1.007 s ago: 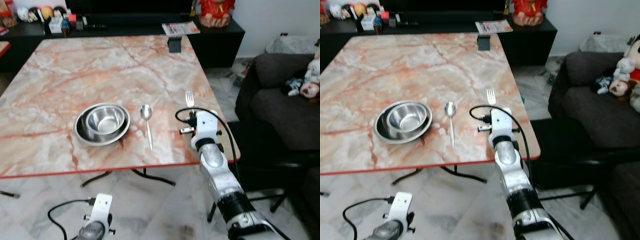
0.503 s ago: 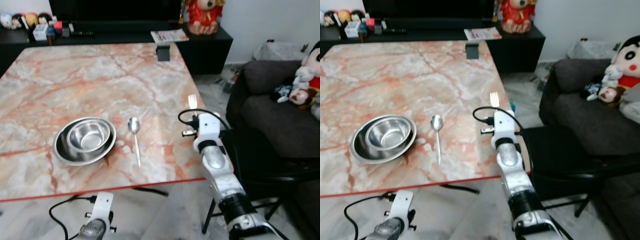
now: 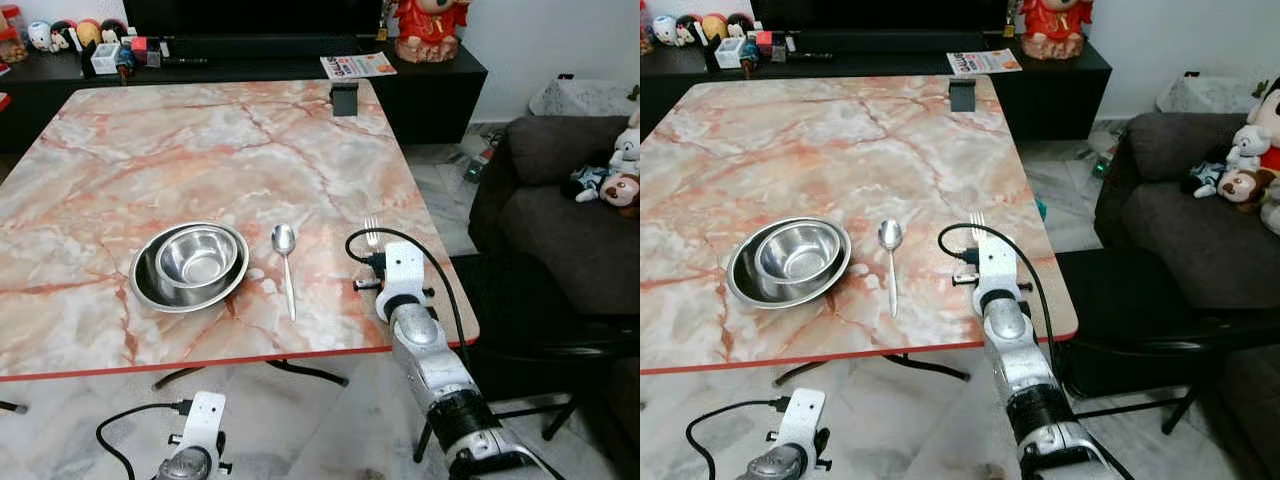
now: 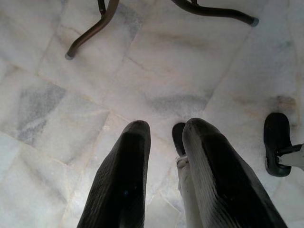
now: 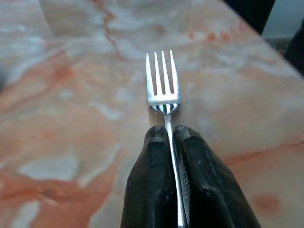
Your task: Setting the table
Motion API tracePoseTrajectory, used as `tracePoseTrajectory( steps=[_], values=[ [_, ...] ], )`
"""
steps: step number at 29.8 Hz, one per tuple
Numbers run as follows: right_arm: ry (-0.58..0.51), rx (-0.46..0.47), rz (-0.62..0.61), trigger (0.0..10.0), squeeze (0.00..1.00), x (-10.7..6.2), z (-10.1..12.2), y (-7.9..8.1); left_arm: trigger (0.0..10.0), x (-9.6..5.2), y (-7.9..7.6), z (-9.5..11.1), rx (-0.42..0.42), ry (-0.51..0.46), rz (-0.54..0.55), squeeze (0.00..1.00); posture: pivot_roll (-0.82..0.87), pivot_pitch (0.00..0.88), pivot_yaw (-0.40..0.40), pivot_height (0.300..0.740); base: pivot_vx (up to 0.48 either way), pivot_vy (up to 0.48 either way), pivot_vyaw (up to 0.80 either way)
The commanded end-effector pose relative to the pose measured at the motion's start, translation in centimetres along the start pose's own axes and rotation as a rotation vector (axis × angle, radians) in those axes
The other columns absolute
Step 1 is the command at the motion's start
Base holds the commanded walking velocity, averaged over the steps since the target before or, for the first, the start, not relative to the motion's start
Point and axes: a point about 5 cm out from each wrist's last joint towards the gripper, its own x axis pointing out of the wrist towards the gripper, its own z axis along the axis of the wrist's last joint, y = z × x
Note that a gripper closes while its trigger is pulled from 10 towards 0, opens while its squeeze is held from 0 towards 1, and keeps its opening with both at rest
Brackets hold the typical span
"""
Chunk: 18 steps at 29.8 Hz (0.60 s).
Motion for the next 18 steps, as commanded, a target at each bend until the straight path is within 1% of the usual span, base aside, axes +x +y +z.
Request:
tracePoseTrajectory(
  steps=[1, 7, 12, 14, 18],
  values=[
    [0.025, 0.023, 0.016, 10.0, 0.0, 0.2, 0.1, 0.7, 10.0, -0.1, 0.2, -0.5, -0.006, 0.015, 0.014, 0.0, 0.0, 0.15, -0.019, 0.74, 0.0, 0.0, 0.0],
    [0.033, 0.036, 0.037, 10.0, 0.0, 0.7, 0.8, 1.6, 10.0, -0.1, 0.3, -0.6, -0.009, 0.019, 0.02, 0.0, 0.0, 0.146, -0.022, 0.74, 0.0, 0.0, 0.0],
    [0.042, 0.021, 0.043, 10.0, 0.0, 0.9, 0.9, 1.9, 10.0, -0.1, 0.2, -0.8, -0.009, 0.024, 0.021, 0.0, 0.01, 0.137, -0.025, 0.74, 0.0, 0.0, 0.0],
    [0.067, -0.004, 0.031, 10.0, 0.0, 1.0, 0.5, 1.9, 10.0, -0.2, 0.3, -0.8, -0.009, 0.026, 0.021, 0.0, 0.01, 0.131, -0.025, 0.74, 0.0, 0.0, 0.0],
    [0.093, -0.006, 0.015, 10.0, 0.0, 0.9, -0.2, 1.7, 10.0, -0.1, 0.5, -0.8, -0.008, 0.029, 0.02, 0.0, 0.01, 0.128, -0.021, 0.74, 0.0, 0.0, 0.0]
  ],
)
